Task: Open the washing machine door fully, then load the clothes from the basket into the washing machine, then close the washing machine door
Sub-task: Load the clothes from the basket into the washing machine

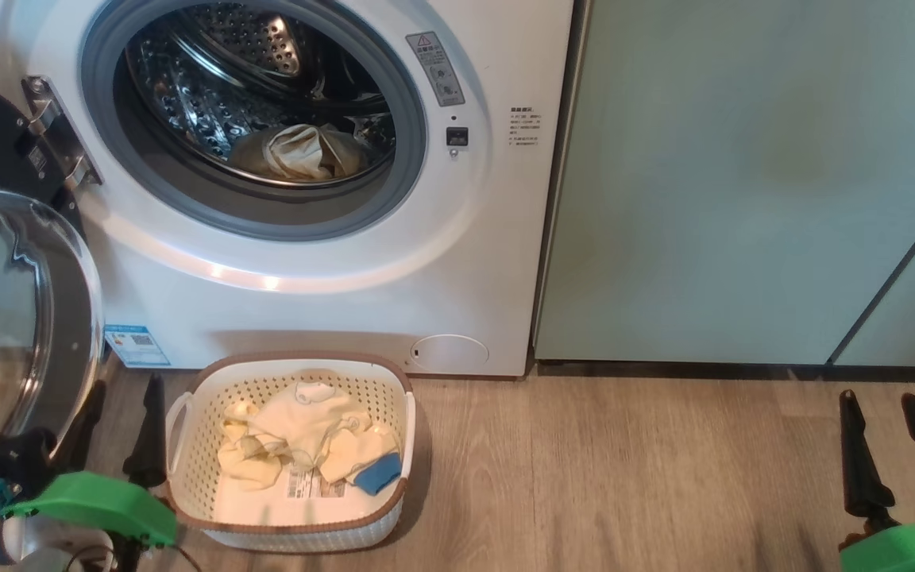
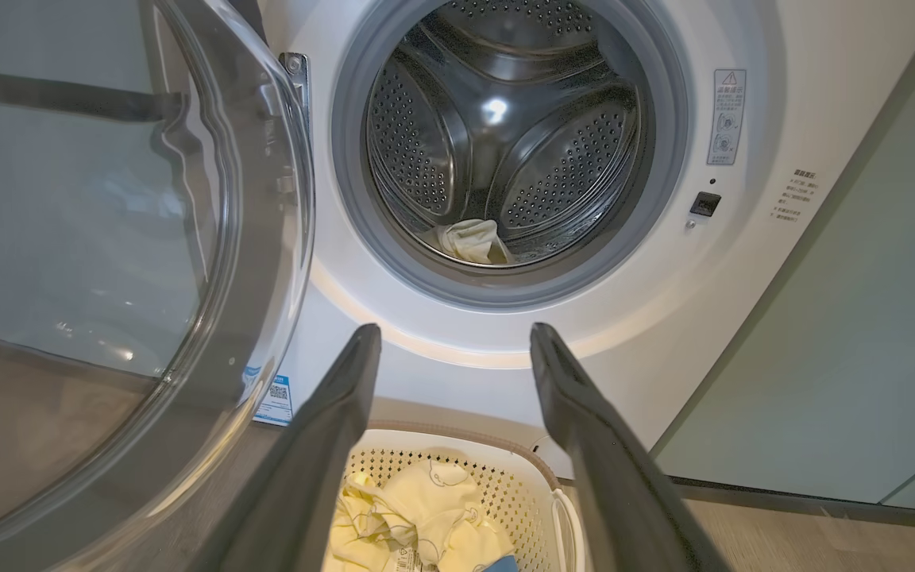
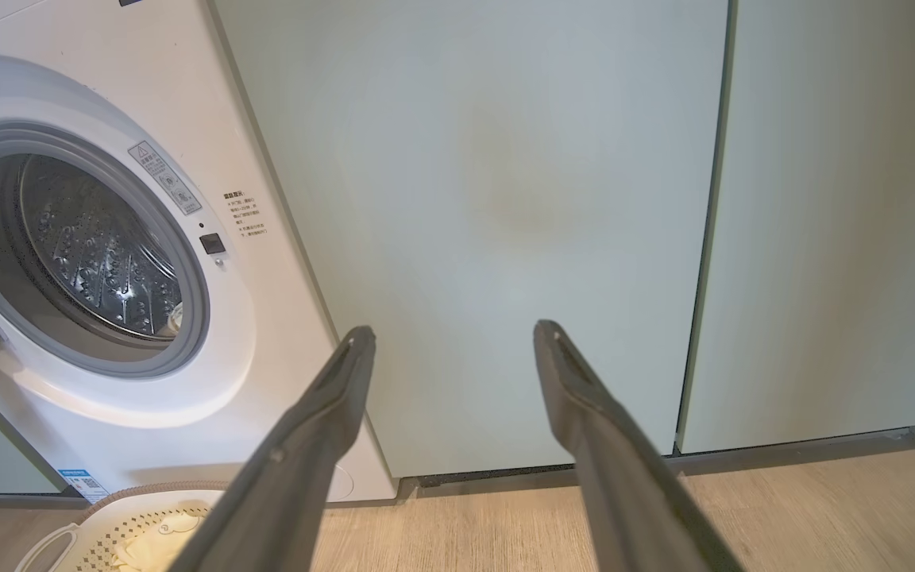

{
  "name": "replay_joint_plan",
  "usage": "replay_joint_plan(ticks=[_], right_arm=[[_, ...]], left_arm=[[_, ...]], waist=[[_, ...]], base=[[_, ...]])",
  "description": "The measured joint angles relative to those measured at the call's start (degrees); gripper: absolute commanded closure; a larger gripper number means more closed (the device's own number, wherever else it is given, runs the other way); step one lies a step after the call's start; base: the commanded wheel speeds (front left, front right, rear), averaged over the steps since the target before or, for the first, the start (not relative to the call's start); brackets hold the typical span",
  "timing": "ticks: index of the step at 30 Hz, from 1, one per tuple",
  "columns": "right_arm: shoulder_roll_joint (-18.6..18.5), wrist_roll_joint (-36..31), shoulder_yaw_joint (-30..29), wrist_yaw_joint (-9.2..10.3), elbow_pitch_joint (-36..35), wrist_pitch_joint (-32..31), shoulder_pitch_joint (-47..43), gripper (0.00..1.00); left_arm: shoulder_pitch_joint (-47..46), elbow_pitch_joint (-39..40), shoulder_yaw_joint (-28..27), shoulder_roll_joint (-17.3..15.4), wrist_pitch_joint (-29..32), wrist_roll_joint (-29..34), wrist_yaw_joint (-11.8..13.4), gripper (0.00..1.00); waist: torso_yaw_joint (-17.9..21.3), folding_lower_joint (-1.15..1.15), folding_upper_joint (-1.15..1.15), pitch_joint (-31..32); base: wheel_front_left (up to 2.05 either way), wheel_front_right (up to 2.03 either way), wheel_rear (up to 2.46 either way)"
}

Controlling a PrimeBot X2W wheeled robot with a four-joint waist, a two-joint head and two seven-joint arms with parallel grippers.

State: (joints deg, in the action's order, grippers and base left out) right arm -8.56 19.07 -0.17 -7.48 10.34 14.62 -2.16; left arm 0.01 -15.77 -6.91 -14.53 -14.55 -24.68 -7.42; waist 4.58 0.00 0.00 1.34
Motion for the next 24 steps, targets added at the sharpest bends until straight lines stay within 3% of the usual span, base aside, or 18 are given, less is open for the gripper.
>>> replay_joint_plan(ticks=[13, 24], right_arm=[[0.1, 0.0, 0.6, 0.00, 0.0, 0.0, 0.0, 0.00], [-0.2, 0.2, 2.6, 0.00, -0.1, 0.0, 0.8, 0.00]], left_arm=[[-0.1, -2.6, 2.0, 0.8, 0.0, 0.3, 0.0, 0.00], [-7.5, -17.6, 7.2, 1.9, 0.0, 1.2, 0.0, 0.00]], waist=[[1.2, 0.00, 0.00, -0.7], [4.8, 0.00, 0.00, -5.2]], base=[[0.00, 0.00, 0.00], [0.00, 0.00, 0.00]])
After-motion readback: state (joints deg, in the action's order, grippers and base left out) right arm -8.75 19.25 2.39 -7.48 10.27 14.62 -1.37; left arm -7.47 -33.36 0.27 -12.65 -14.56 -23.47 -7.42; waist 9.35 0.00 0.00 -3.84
